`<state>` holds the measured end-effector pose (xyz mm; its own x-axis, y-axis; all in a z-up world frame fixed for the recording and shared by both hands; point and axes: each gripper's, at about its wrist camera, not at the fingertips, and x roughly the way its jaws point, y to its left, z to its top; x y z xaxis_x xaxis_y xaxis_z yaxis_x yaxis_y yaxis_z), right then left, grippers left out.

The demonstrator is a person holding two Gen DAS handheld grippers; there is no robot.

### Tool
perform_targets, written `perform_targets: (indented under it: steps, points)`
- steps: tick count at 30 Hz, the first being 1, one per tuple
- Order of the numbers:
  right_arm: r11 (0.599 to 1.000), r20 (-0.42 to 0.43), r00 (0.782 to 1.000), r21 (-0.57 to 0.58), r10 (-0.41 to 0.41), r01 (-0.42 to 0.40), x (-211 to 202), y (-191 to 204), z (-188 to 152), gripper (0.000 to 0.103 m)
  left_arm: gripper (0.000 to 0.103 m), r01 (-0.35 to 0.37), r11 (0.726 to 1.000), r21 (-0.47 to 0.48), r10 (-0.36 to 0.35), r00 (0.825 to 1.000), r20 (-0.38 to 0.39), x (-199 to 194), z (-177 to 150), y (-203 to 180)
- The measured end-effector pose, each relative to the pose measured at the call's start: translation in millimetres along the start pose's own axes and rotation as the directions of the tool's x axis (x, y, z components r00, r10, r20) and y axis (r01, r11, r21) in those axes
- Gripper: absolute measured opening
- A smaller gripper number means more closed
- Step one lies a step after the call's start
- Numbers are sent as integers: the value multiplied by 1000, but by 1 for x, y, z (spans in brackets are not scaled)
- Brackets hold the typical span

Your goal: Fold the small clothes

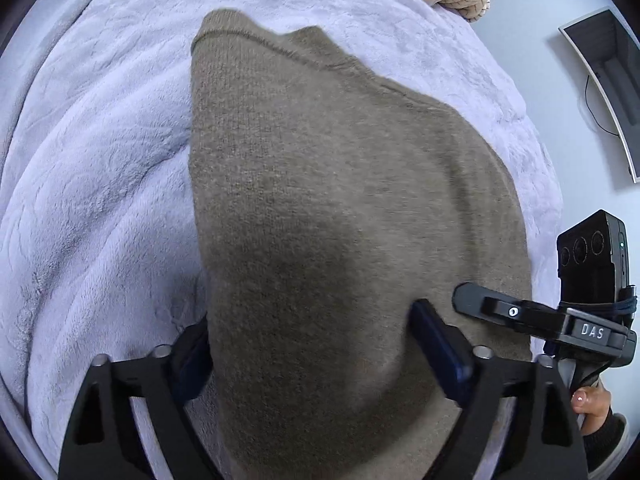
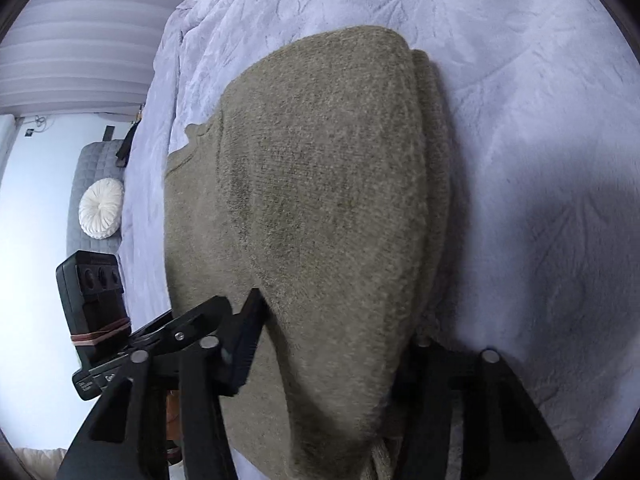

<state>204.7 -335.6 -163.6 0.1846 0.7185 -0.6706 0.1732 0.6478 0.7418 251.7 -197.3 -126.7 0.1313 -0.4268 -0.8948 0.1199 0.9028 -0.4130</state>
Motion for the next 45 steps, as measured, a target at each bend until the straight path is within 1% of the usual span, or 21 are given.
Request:
perform_targets:
  steps: [2, 3, 5, 7, 9, 12, 17, 19, 24, 26, 30, 35, 38, 41, 43, 44, 45]
  points:
    - [1000, 4, 1000, -11, 6, -6, -4, 8, -2, 37, 69, -6, 1000, 21, 6, 1000, 15, -7, -2, -6]
    - [1000, 4, 1000, -15, 15, -14, -7, 12, -4, 36, 66, -10, 1000, 29, 9, 1000, 18, -11, -2, -8]
    - [999, 7, 999, -8, 46, -46, -12, 19, -6, 36, 55, -2, 999, 32, 1, 1000, 19, -19, -3, -9]
    - [996, 21, 996, 9, 85, -85, -18, 27, -9, 36, 50, 22, 999, 29, -23, 1000, 22, -32, -4, -8]
    - [992, 31, 992, 9, 123, -123, -23, 36, -14, 36, 50, 44, 998, 38, -45, 998, 32, -48, -7, -8]
    - [986, 24, 986, 5, 164, -164, -29, 50, -25, 36, 50, 36, 997, 68, -39, 998, 40, -68, -14, -8]
    - [977, 12, 978, 29, 209, -209, -32, 64, -45, 36, 50, 47, 998, 49, -49, 998, 36, -96, -33, 6]
    - [975, 10, 975, 33, 220, -220, -32, 70, -54, 36, 50, 44, 998, 47, -46, 998, 43, -104, -39, 3]
    - [975, -13, 975, 11, 222, -221, -26, 87, -79, 36, 50, 7, 999, 43, -9, 999, 44, -123, -70, 14]
    - [975, -34, 974, 13, 224, -224, -22, 87, -89, 36, 50, -12, 999, 38, 11, 999, 36, -127, -84, 21]
    - [973, -68, 970, 25, 232, -231, -2, 92, -103, 36, 50, -49, 999, 9, 48, 999, 22, -131, -108, 40]
    - [976, -102, 971, 15, 218, -218, 26, 101, -108, 36, 50, -83, 996, -35, 84, 996, 23, -127, -128, 62]
    - [981, -114, 974, 24, 195, -193, 38, 100, -110, 36, 50, -89, 994, -62, 90, 996, 5, -118, -137, 74]
    - [989, -112, 982, 32, 150, -147, 43, 98, -110, 39, 50, -116, 991, -70, 116, 993, -3, -110, -140, 82]
    - [993, -111, 987, 34, 120, -116, 40, 95, -111, 41, 50, -110, 990, -90, 111, 994, 4, -110, -143, 87]
    - [995, -108, 989, 32, 100, -97, 37, 94, -111, 48, 50, -112, 988, -103, 114, 993, 8, -113, -143, 90]
    - [997, -102, 992, 29, 80, -77, 32, 94, -113, 59, 50, -114, 987, -111, 117, 993, 14, -116, -143, 92]
